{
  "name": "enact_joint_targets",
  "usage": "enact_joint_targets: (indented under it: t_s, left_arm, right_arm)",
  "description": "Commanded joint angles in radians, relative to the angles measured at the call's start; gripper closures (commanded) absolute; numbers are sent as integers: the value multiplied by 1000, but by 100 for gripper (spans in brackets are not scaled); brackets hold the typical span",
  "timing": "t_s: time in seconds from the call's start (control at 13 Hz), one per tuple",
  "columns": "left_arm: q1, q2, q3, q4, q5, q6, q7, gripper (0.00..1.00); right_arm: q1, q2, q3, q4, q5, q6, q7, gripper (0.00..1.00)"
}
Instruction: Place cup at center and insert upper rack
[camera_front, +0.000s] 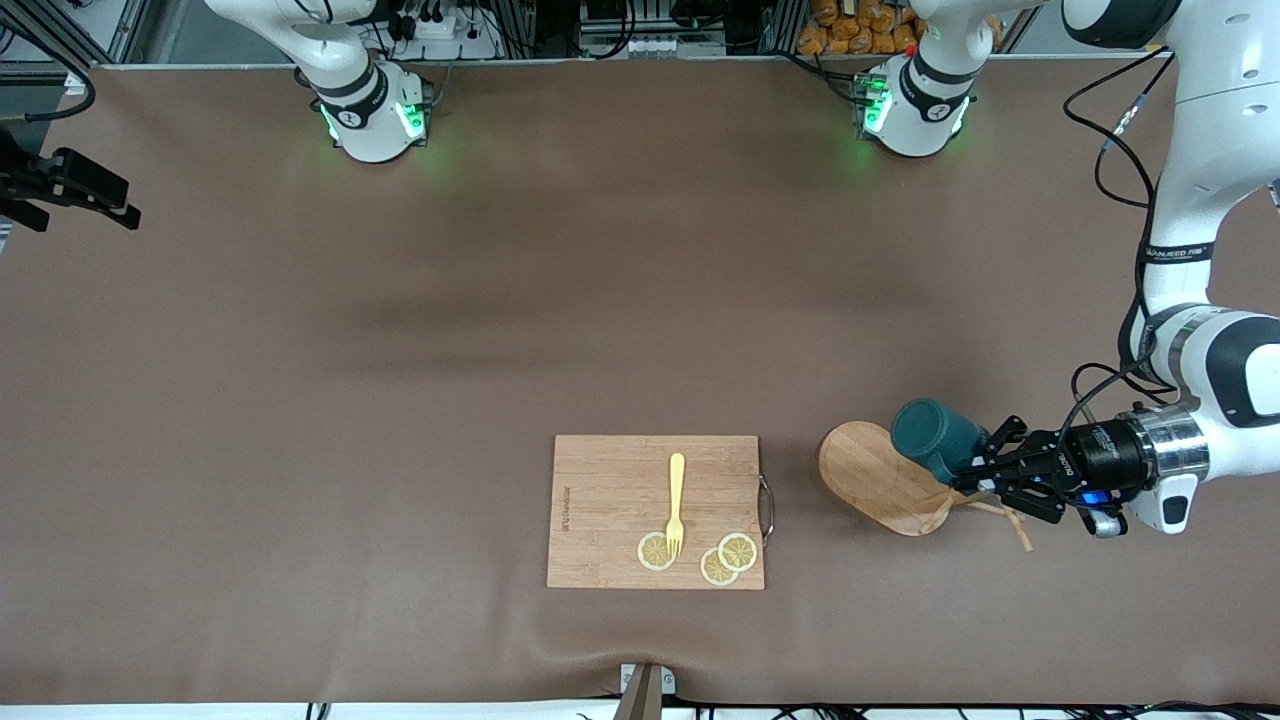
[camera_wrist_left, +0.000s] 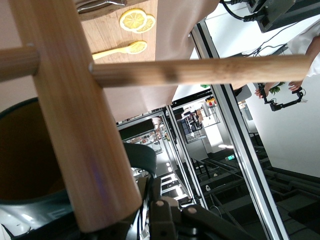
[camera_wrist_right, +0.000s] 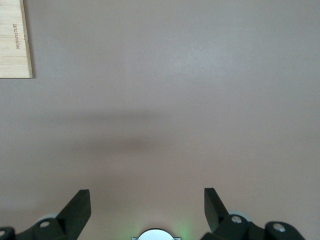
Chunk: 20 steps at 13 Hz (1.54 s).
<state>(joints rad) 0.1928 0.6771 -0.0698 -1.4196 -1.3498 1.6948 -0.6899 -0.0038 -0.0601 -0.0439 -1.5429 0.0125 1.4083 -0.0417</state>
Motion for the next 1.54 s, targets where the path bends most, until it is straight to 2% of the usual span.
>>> enact_joint_targets:
  t_s: [0.0, 1.23, 1.46]
  left_arm:
    - [13, 15, -11, 16, -23, -21, 20, 100]
    - [13, 19, 2, 24, -8, -21, 55, 100]
    - [13, 22, 2, 25, 35, -20, 82, 100]
  right_arm:
    - [7, -21, -2, -19, 15, -8, 40, 0]
    - [25, -23, -2, -19, 18, -15, 56, 0]
    - [27, -23, -2, -19, 18, -15, 56, 0]
